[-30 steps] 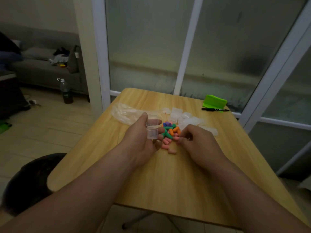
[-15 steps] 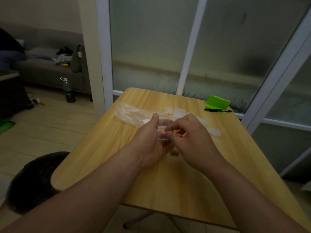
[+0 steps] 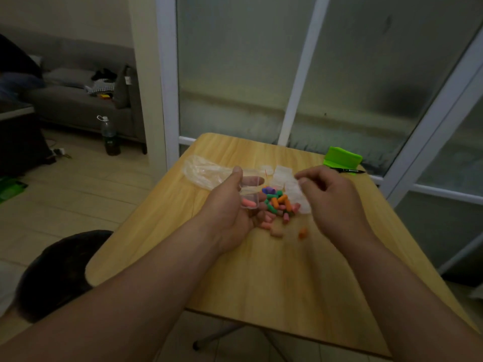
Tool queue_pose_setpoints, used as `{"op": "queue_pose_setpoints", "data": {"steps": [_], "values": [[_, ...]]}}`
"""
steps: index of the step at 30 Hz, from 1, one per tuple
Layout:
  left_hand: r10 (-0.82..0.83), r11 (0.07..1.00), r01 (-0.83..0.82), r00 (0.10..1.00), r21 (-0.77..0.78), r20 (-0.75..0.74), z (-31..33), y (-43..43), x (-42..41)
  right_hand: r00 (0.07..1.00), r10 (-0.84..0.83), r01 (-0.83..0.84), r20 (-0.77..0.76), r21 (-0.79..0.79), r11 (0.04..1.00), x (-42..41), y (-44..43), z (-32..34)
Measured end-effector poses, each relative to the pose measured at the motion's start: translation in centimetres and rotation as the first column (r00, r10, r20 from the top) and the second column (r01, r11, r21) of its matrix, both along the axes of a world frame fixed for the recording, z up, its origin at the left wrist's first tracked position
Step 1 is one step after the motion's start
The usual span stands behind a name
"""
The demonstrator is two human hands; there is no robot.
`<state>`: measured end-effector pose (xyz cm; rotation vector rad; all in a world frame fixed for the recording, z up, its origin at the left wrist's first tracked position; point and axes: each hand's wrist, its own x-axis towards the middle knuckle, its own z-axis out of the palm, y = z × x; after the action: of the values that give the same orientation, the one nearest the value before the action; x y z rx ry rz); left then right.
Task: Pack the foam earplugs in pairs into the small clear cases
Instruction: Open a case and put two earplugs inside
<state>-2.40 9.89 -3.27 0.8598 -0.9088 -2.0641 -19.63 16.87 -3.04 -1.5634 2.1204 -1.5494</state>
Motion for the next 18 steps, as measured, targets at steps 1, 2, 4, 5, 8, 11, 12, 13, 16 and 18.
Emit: {"op": "queue_pose_setpoints", "data": {"steps": [1, 2, 4, 5, 8, 11, 12, 13, 16, 18], "values": [[0.015, 1.0, -0.015, 1.0, -0.002, 0.002, 0.1, -0.1, 0.1, 0.997, -0.063, 0.062, 0.04, 0.017, 0.998, -1.0, 0.1, 0.0], [0.028, 1.0, -0.028, 1.0, 0.003, 0.002, 0.1, -0.3, 0.2, 0.992, -0.115, 0.112, 0.046, 0.059, 0.992, -1.9, 0.2, -0.3], [0.044, 0.999, -0.044, 0.999, 0.014, 0.005, 0.1, -0.5, 0.4, 0.99, -0.144, 0.142, -0.001, 0.177, 0.974, -2.7, 0.3, -1.2], [0.048, 0.999, -0.048, 0.999, 0.016, 0.009, 0.0, -0.5, 0.4, 0.991, -0.127, 0.131, -0.031, 0.24, 0.962, -2.5, 0.3, -1.7], [0.046, 0.999, -0.046, 0.999, 0.021, 0.01, 0.3, -0.2, 0.2, 0.98, -0.082, 0.149, -0.181, 0.401, 0.904, -1.1, 0.0, -2.6], [0.049, 0.998, -0.049, 0.999, 0.028, 0.01, 0.4, 0.0, -0.1, 0.934, -0.081, 0.241, -0.348, 0.449, 0.861, 0.2, -0.4, -2.6], [0.051, 0.998, -0.051, 0.999, 0.034, 0.006, 0.4, 0.0, -0.1, 0.923, -0.087, 0.268, -0.375, 0.463, 0.845, 0.5, -0.5, -2.5], [0.052, 0.998, -0.052, 0.999, 0.036, 0.004, 0.4, 0.1, -0.2, 0.915, -0.093, 0.289, -0.393, 0.474, 0.832, 0.8, -0.5, -2.5], [0.044, 0.999, -0.044, 0.999, 0.025, 0.003, 0.3, 0.3, -0.2, 0.904, -0.103, 0.322, -0.416, 0.501, 0.804, 1.1, -0.7, -2.6], [0.042, 0.999, -0.042, 0.999, 0.015, 0.002, 0.3, 0.2, -0.2, 0.902, -0.113, 0.332, -0.416, 0.503, 0.798, 0.9, -0.7, -2.7]]}}
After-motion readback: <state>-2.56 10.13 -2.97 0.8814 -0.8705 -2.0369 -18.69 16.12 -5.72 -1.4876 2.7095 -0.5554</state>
